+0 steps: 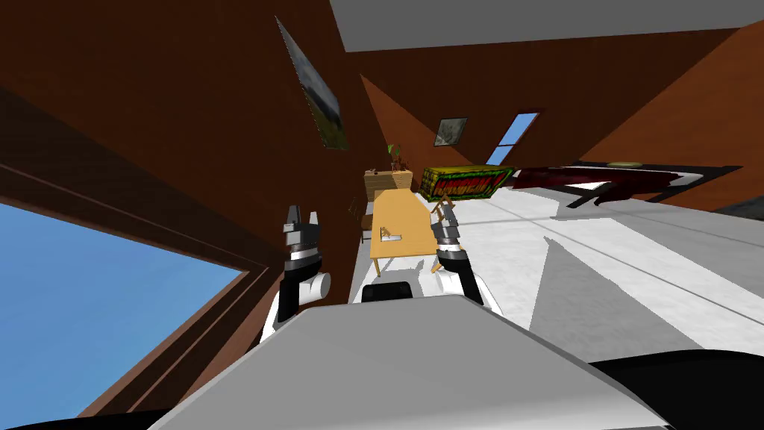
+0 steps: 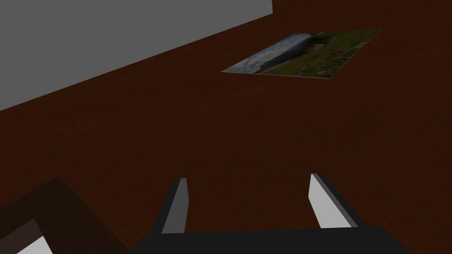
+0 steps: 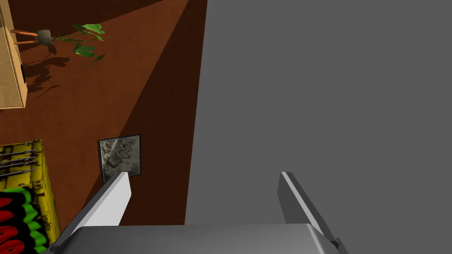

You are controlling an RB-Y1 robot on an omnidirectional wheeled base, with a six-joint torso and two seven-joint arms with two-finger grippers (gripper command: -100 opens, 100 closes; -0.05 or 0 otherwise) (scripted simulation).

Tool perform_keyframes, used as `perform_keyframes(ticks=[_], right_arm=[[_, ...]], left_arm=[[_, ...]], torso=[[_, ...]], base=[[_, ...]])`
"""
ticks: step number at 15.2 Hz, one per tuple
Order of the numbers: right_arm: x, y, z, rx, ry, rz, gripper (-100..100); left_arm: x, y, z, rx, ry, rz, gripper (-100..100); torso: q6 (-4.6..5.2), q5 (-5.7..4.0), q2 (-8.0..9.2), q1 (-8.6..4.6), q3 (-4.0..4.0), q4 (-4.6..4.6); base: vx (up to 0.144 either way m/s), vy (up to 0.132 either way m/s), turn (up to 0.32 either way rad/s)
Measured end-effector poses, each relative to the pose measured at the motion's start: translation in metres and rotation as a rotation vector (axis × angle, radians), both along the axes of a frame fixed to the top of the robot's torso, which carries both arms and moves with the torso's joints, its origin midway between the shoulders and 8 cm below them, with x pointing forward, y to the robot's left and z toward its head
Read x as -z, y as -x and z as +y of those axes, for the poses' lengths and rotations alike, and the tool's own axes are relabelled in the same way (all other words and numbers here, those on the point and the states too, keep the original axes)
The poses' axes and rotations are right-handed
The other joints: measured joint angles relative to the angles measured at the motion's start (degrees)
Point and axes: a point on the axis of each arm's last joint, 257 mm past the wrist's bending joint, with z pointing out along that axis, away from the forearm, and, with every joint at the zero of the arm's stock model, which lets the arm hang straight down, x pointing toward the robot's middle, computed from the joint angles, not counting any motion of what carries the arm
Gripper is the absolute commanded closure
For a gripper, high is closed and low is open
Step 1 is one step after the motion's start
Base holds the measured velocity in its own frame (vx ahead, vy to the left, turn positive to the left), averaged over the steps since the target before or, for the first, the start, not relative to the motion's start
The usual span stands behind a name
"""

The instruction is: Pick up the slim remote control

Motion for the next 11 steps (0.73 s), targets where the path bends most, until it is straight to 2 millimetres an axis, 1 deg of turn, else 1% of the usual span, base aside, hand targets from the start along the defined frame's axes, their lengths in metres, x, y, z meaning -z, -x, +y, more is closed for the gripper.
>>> perform_keyframes(ticks=[1,4,5,7,9,11], right_arm=[[0.002,0.0,0.0,-0.005,0.014,0.005,-100],[0.015,-0.004,-0.001,-0.024,0.078,0.032,-100],[0.022,-0.005,-0.001,-0.029,0.101,0.046,-100],[0.038,-0.006,-0.003,-0.036,0.141,0.077,-100],[0.055,-0.007,-0.009,-0.042,0.184,0.111,-100],[0.074,-0.007,-0.015,-0.046,0.22,0.149,-100]], left_arm=[[0.0,0.0,0.0,0.0,0.0,0.0,0],[0.0,0.0,0.0,0.0,0.0,0.0,0],[0.0,0.0,0.0,0.0,0.0,0.0,0],[0.0,0.0,0.0,0.0,0.0,0.0,0],[0.0,0.0,0.0,0.0,0.0,0.0,0],[0.0,0.0,0.0,0.0,0.0,0.0,0]], torso=[[-0.03,-0.01,0.04,-0.09,0.02,0.0],[-0.03,-0.12,0.36,-0.62,0.2,0.07],[-0.05,-0.14,0.46,-0.66,0.26,0.09],[-0.02,-0.16,0.59,-0.73,0.34,0.13],[-0.07,-0.16,0.57,-0.73,0.33,0.13],[-0.04,-0.15,0.51,-0.64,0.29,0.11]], base=[[-0.064,-0.081,0.305],[-0.11,-0.148,0.303],[-0.161,-0.157,0.452],[-0.143,-0.146,0.3],[-0.135,-0.138,0.401],[-0.123,-0.091,0.307]])
